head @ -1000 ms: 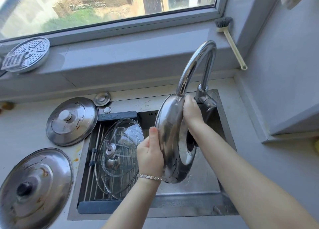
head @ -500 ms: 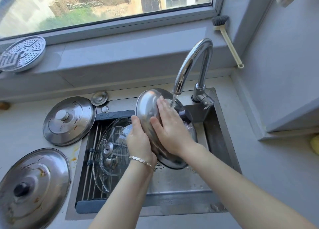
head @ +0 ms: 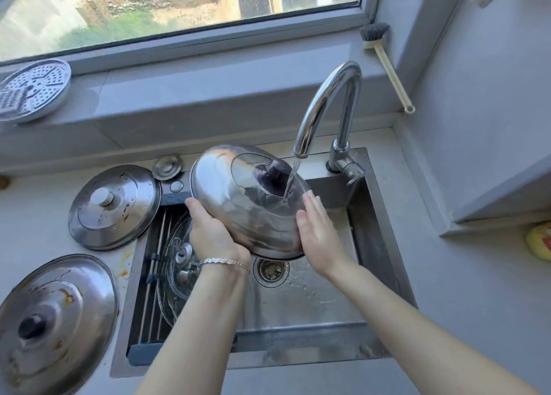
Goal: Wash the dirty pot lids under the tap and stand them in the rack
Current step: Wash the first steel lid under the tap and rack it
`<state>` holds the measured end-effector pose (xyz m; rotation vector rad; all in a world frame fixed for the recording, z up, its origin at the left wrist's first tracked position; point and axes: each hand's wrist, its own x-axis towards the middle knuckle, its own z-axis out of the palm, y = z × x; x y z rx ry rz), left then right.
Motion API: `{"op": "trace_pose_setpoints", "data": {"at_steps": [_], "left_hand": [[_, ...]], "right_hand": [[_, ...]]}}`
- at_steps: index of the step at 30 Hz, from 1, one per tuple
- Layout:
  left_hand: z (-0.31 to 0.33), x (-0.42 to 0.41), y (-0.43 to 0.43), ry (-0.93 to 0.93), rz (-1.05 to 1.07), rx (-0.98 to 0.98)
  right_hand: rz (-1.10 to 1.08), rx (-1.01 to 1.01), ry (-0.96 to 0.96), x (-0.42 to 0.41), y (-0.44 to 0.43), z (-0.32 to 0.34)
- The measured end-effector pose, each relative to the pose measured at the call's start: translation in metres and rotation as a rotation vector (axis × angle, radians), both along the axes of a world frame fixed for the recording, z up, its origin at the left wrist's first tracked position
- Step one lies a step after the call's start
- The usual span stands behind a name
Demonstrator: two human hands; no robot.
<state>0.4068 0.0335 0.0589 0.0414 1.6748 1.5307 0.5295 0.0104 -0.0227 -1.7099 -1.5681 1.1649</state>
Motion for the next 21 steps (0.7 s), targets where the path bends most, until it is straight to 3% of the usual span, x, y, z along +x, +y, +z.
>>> {"op": "trace_pose_setpoints", "data": {"at_steps": [4, 8, 12, 14, 19, 21], "left_hand": [[-0.004, 0.010, -0.003, -0.027, -0.013, -0.029], [-0.005, 0.008, -0.003, -0.070, 0.015, -0.074], [-0.002, 0.006, 0.000, -0.086, 0.074, -0.096], [-0.001, 0.005, 0.003, -0.082, 0.085, -0.112], [-0.011, -0.001, 0.011, -0.123, 0.091, -0.149], [-0.012, -0.002, 0.009, -0.129, 0.102, -0.171]], "right_hand": [[0.109, 0.138, -0.227, -0.033, -0.004, 0.026], [0.150, 0.219, -0.171, -0.024, -0.010, 0.024], [-0.041, -0.078, -0.025, -0.001, 0.011, 0.007], [-0.094, -0.122, -0.024, -0.007, 0.013, 0.008], [0.132, 0.309, -0.173, -0.044, -0.027, 0.029], [0.089, 0.292, -0.182, -0.038, -0.020, 0.019]]}}
